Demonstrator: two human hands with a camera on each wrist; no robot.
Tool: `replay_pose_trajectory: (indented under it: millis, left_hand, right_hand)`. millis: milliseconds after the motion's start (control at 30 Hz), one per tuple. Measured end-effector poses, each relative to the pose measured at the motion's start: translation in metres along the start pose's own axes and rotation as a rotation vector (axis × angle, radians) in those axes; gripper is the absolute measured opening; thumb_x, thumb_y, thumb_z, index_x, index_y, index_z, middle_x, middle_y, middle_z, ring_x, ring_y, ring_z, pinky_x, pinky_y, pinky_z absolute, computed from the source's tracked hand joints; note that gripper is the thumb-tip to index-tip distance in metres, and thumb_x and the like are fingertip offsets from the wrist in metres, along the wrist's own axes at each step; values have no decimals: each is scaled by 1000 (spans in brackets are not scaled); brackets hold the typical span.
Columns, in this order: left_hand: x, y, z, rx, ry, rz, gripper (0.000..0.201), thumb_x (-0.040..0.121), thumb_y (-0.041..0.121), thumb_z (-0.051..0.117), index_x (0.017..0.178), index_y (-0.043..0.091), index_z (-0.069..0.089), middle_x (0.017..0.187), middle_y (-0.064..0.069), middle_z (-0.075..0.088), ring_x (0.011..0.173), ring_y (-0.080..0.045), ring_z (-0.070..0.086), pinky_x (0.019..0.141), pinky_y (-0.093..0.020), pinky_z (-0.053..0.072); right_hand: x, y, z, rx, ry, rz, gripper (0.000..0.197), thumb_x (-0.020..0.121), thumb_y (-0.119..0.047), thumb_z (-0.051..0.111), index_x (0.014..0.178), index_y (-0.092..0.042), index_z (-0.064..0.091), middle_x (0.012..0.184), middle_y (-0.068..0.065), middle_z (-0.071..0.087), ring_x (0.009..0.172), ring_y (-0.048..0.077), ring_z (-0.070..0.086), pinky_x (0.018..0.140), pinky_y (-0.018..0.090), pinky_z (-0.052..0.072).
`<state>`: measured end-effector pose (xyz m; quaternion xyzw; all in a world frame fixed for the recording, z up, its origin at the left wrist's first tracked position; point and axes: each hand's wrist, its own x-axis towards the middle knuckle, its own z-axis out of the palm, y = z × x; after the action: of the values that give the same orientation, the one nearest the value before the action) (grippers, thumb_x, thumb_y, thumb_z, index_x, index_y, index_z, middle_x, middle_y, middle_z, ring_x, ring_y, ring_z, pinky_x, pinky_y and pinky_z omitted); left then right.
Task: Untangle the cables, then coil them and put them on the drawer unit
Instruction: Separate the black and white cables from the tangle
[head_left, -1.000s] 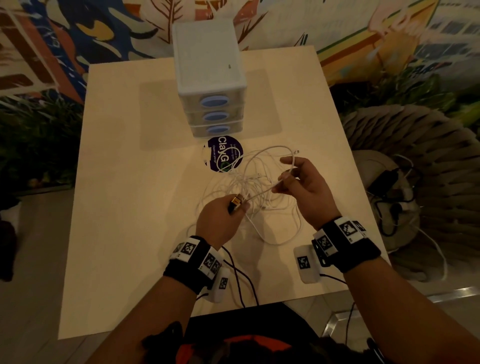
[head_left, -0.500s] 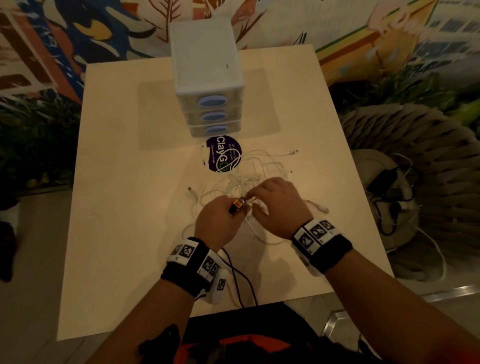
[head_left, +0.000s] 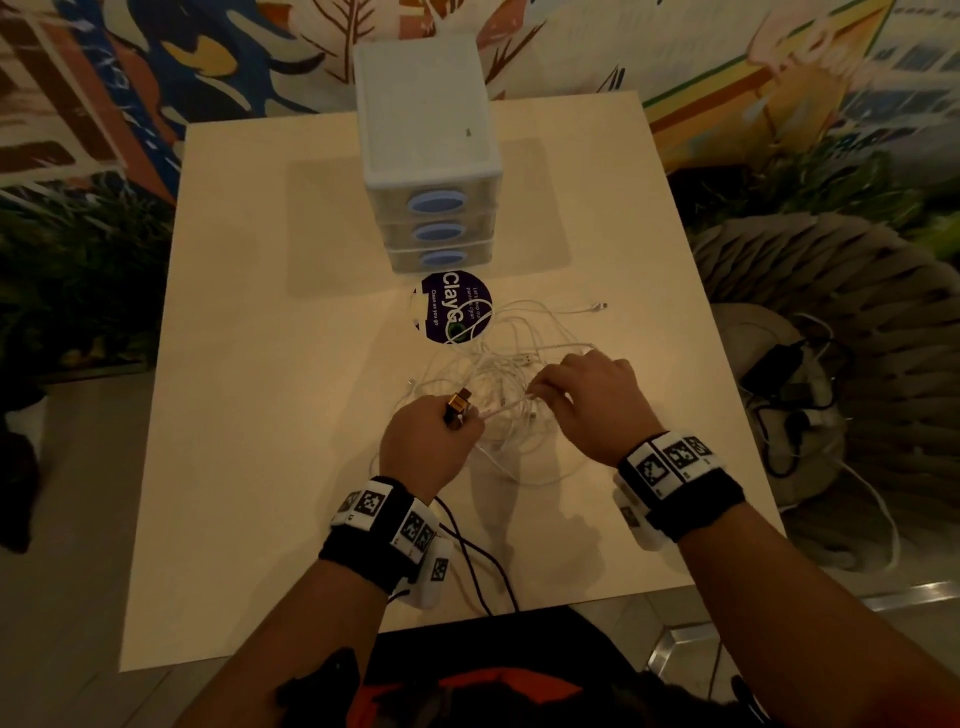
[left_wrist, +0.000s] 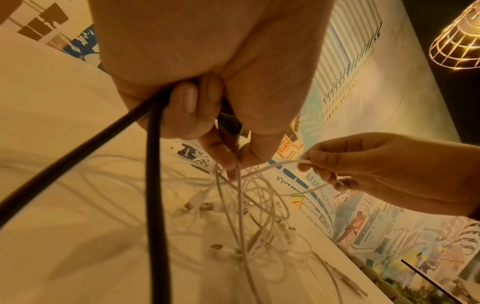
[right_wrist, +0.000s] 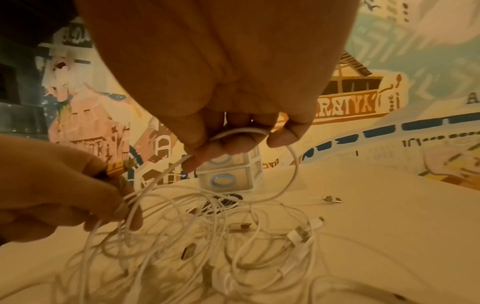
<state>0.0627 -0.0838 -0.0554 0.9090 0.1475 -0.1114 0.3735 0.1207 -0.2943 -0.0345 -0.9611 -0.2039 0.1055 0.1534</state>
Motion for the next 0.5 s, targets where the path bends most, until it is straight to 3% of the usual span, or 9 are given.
replay_pose_trajectory:
  millis: [100,267,367,500]
  left_hand:
    - [1,-6,-1,27,-1,-28,35,95,35,63,66,16,58,61,-1,52,65,-25,54,58,-35,36]
    - [4,-10,1,54,22,-29,36,98,34,58,67,16,57,61,1,53,62,-21,50,55,-34,33]
    - [6,-12,2,73,38,-44,36,99,32,56,67,16,55,61,3,49,62,-23,49,55,-34,27]
    - [8,-18,4,35,68,-62,27,99,34,57,90,12,69,73,-1,61,79,-30,61,64,-31,36]
  right_hand:
    - [-2,12,-4,65,75,61,22,104,-33,43,103,-34,66,101,-10,67,98,23,59,85,42,38]
    - [-6,26,-15,278,162,133,20,104,-18,40,99,-36,48,92,-15,68,91,20,64,88,43,42]
    - [-8,35,-19,456,195,203,16,105,-29,34,98,-32,48,90,-15,70,89,18,66,87,44,50]
    - [-11,43,-25,669,273,298,21,99,-30,32,93,-24,51,81,-4,72,85,23,67,87,52,51]
